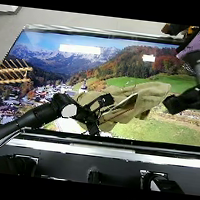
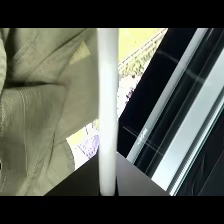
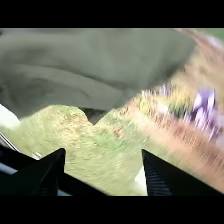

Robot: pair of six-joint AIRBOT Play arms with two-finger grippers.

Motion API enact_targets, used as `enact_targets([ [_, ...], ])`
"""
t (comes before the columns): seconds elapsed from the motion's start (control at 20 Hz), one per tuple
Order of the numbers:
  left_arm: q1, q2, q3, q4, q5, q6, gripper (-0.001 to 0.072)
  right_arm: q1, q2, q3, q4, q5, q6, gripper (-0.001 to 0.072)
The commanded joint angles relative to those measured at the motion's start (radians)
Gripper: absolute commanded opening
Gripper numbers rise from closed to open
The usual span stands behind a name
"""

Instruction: Fold the clothes and pants, and hang the long-sleeved shirts on hangers.

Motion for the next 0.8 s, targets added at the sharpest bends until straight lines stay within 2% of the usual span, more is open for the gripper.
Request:
enact_targets([
  [0.0, 0.001, -0.003, 0.0, 0.013, -0.025, 0.02, 0.002, 0.071, -0.072, 0.003, 0.079, -0.045, -0.648, 0.056],
  [0.15, 0.001, -0.006, 0.0, 0.021, -0.025, 0.02, 0.002, 0.138, -0.133, 0.003, 0.077, -0.1, -0.655, 0.056],
  [0.45, 0.001, -0.019, 0.0, 0.02, -0.025, 0.02, 0.002, 0.147, -0.237, 0.003, 0.085, -0.105, -0.663, 0.0544],
  [0.5, 0.001, -0.019, 0.0, 0.02, -0.025, 0.02, 0.002, 0.147, -0.252, 0.003, 0.085, -0.103, -0.662, 0.0514],
  [0.55, 0.001, -0.019, 0.0, 0.02, -0.025, 0.02, 0.002, 0.147, -0.262, 0.003, 0.091, -0.097, -0.662, 0.045],
  [0.65, 0.001, -0.019, 0.0, 0.02, -0.025, 0.02, 0.002, 0.147, -0.266, 0.003, 0.092, -0.087, -0.662, 0.0285],
  [0.75, 0.001, -0.019, 0.0, 0.02, -0.025, 0.019, 0.002, 0.146, -0.266, 0.003, 0.096, -0.079, -0.663, 0.0249],
])
